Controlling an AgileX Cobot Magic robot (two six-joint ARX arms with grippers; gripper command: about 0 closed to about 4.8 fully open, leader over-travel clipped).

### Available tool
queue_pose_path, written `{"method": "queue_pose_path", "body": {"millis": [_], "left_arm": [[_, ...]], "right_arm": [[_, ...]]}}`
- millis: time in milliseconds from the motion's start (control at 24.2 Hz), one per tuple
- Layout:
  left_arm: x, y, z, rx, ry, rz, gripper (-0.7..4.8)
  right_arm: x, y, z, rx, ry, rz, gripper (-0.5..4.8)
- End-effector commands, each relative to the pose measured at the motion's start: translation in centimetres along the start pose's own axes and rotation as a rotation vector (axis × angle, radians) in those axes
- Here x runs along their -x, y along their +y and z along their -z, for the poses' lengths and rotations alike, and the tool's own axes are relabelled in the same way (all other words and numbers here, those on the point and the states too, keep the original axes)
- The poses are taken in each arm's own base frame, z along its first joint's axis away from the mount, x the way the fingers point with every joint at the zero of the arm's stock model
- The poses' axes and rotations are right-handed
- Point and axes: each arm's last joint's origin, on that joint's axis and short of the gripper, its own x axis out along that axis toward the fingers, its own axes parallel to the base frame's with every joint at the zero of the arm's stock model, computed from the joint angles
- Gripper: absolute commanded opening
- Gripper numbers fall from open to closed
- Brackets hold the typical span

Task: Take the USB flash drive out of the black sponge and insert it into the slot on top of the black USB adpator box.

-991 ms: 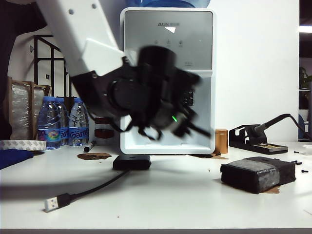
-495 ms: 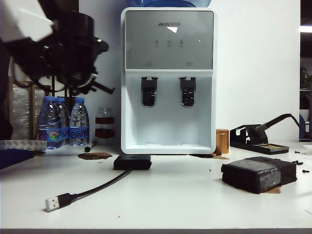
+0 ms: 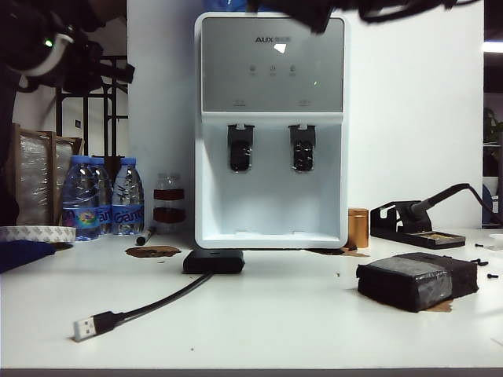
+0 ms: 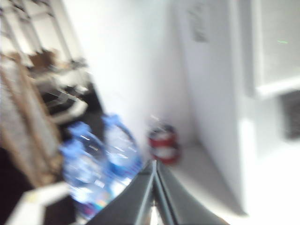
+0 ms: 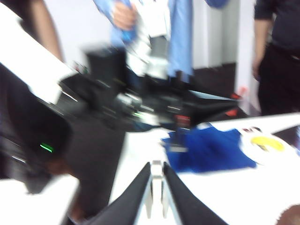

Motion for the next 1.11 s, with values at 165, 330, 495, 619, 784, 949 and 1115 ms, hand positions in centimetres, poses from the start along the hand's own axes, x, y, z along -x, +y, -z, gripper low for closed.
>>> {"method": "queue_pose_path", "body": {"millis": [165, 330, 495, 619, 784, 949, 1115], "left_arm": [[1.8, -1.3, 4.2, 0.057, 0.185, 0.253, -0.04], [2.1, -1.8, 6.1, 0.049, 0.235, 0.267, -0.04], [2.2, -1.2, 6.7, 0.001, 0.261, 0.079, -0.04], [1.8, 0.2, 5.3, -0.057, 0.145, -0.141, -0.04], [1.7, 2.0, 4.1, -0.014, 0.039, -0.326, -0.04], [2.0, 4.3, 2.8, 0.009, -0.017, -0.413, -0.04], [2.2, 4.6, 2.2, 0.003, -0.029, -0.322, -0.04]], "right_arm": [[-3.4, -0.9, 3.7, 0.058, 0.139, 0.051, -0.05], [-4.2, -2.0, 5.0, 0.065, 0.168, 0.06, -0.05], [-5.1, -3.7, 5.7, 0.107, 0.166, 0.054, -0.05], [-6.2, -5.3, 7.2, 0.125, 0.092, 0.018, -0.05], [-6.7, -6.4, 8.9, 0.107, 0.068, 0.001, -0.05], [-6.3, -7.3, 10.6, 0.067, 0.087, 0.018, -0.05], [-5.9, -8.0, 12.0, 0.048, 0.104, 0.033, -0.04]]}}
